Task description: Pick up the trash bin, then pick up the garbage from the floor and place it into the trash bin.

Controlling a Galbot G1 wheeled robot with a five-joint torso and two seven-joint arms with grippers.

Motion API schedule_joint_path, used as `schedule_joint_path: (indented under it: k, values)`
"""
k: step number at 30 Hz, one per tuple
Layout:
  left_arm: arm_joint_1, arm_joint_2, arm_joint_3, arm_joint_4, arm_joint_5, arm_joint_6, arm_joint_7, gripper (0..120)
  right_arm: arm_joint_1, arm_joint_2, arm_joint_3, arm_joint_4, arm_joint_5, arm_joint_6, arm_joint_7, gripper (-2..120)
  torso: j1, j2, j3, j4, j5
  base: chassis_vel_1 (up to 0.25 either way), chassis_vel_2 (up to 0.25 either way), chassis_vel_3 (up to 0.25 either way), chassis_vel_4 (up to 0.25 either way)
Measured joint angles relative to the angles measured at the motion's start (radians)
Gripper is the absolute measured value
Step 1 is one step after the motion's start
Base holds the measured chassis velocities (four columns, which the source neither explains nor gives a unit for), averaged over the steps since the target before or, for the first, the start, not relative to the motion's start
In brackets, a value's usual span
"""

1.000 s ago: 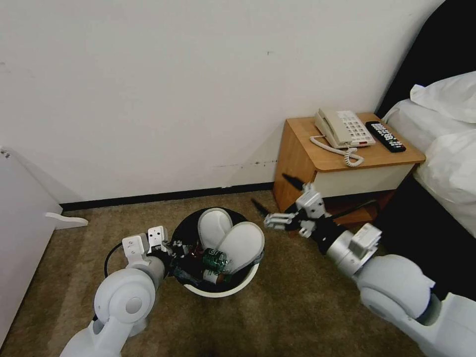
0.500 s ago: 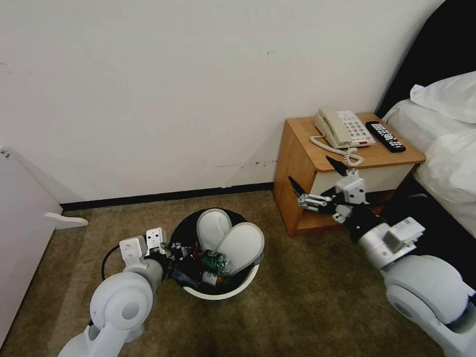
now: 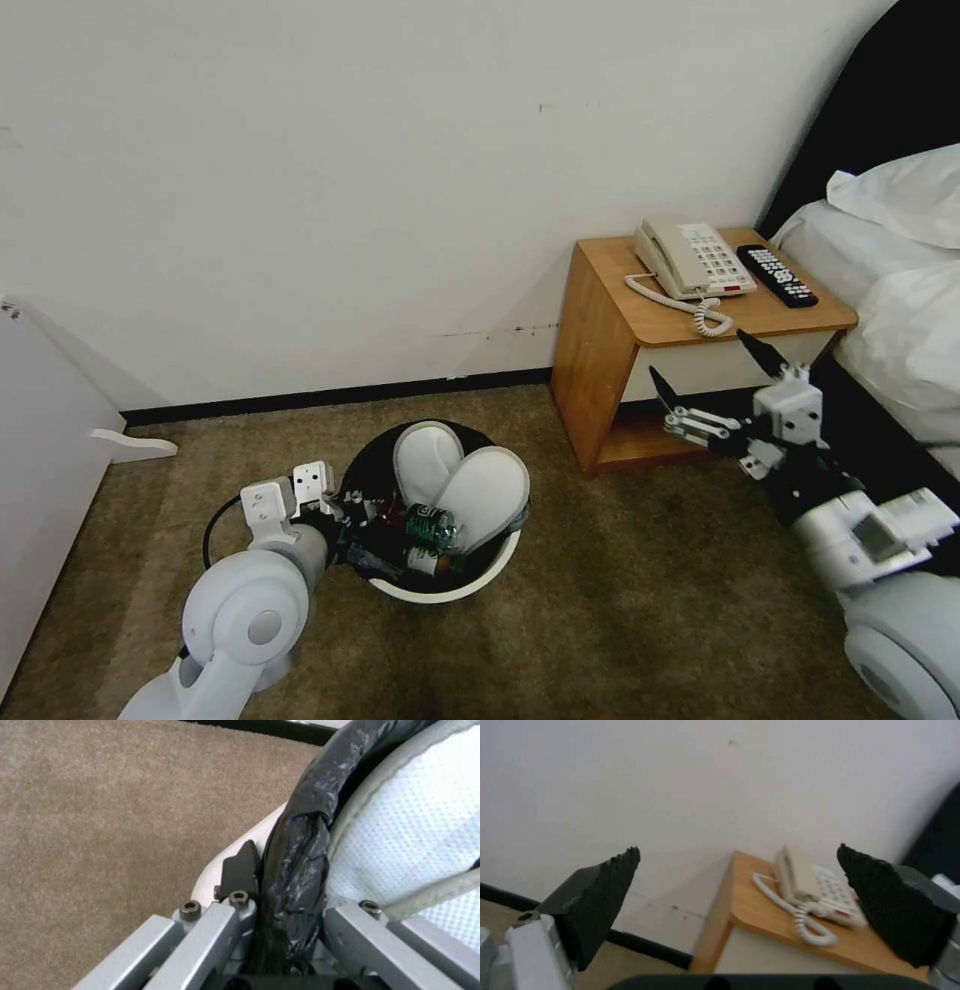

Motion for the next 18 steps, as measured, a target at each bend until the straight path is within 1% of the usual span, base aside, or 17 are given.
schedule_joint_path:
  k: [3, 4, 6, 7, 9, 10, 11, 12, 13, 15, 18]
  values:
    - [0.005, -0.001, -0.003, 0.0, 0.005, 0.0, 0.001, 5, -0.063, 0.069, 0.036, 0.019, -0.089, 0.02, -0.015, 100, 0.0, 0.0, 0.0, 0.0001, 0.0, 0.0, 0.0, 0.0, 0.0]
    - [0.005, -0.001, -0.003, 0.0, 0.005, 0.0, 0.001, 5, -0.063, 0.069, 0.036, 0.019, -0.089, 0.02, -0.015, 100, 0.0, 0.0, 0.0, 0.0001, 0.0, 0.0, 0.0, 0.0, 0.0]
    - [-0.003, 0.002, -0.001, 0.003, 0.005, 0.0, 0.002, 5, -0.12, 0.135, 0.082, 0.031, -0.159, 0.058, -0.046, 100, 0.0, 0.0, 0.0, 0.0003, 0.0, 0.0, 0.0, 0.0, 0.0]
    - [-0.003, 0.002, -0.001, 0.003, 0.005, 0.0, 0.002, 5, -0.12, 0.135, 0.082, 0.031, -0.159, 0.058, -0.046, 100, 0.0, 0.0, 0.0, 0.0003, 0.0, 0.0, 0.0, 0.0, 0.0]
    - [-0.017, 0.006, 0.007, 0.012, 0.001, -0.001, 0.005, 5, -0.161, 0.193, 0.103, 0.045, -0.199, 0.089, -0.067, 100, 0.0, 0.0, 0.0, -0.0005, -0.0002, 0.0, 0.0, 0.0, 0.0]
    - [-0.02, 0.006, 0.009, 0.014, 0.0, -0.002, 0.006, 5, -0.171, 0.22, 0.106, 0.051, -0.215, 0.099, -0.074, 100, 0.0, 0.0, 0.0, -0.0004, -0.0002, 0.0, 0.0, 0.0, 0.0]
    - [-0.02, 0.006, 0.009, 0.014, 0.0, -0.002, 0.006, 5, -0.171, 0.22, 0.106, 0.051, -0.215, 0.099, -0.074, 100, 0.0, 0.0, 0.0, -0.0004, -0.0002, 0.0, 0.0, 0.0, 0.0]
    - [-0.021, 0.006, 0.01, 0.015, -0.001, -0.002, 0.006, 4, -0.178, 0.257, 0.108, 0.055, -0.23, 0.107, -0.08, 100, 0.0, 0.0, 0.0, -0.0001, 0.0, 0.0, 0.0, 0.0, 0.0]
    - [-0.021, 0.006, 0.01, 0.015, -0.001, -0.002, 0.006, 4, -0.178, 0.257, 0.108, 0.055, -0.23, 0.107, -0.08, 100, 0.0, 0.0, 0.0, -0.0001, 0.0, 0.0, 0.0, 0.0, 0.0]
    - [-0.021, 0.007, 0.01, 0.015, -0.001, -0.003, 0.007, 4, -0.187, 0.298, 0.111, 0.055, -0.244, 0.12, -0.086, 100, 0.0, 0.0, 0.0, 0.0, 0.0, 0.0, 0.0, 0.0, 0.0]
    - [-0.019, 0.007, 0.01, 0.014, -0.001, -0.004, 0.009, 5, -0.195, 0.314, 0.121, 0.055, -0.251, 0.13, -0.091, 100, 0.0, 0.0, 0.0, 0.0, 0.0, 0.0, 0.0, 0.0, 0.0]
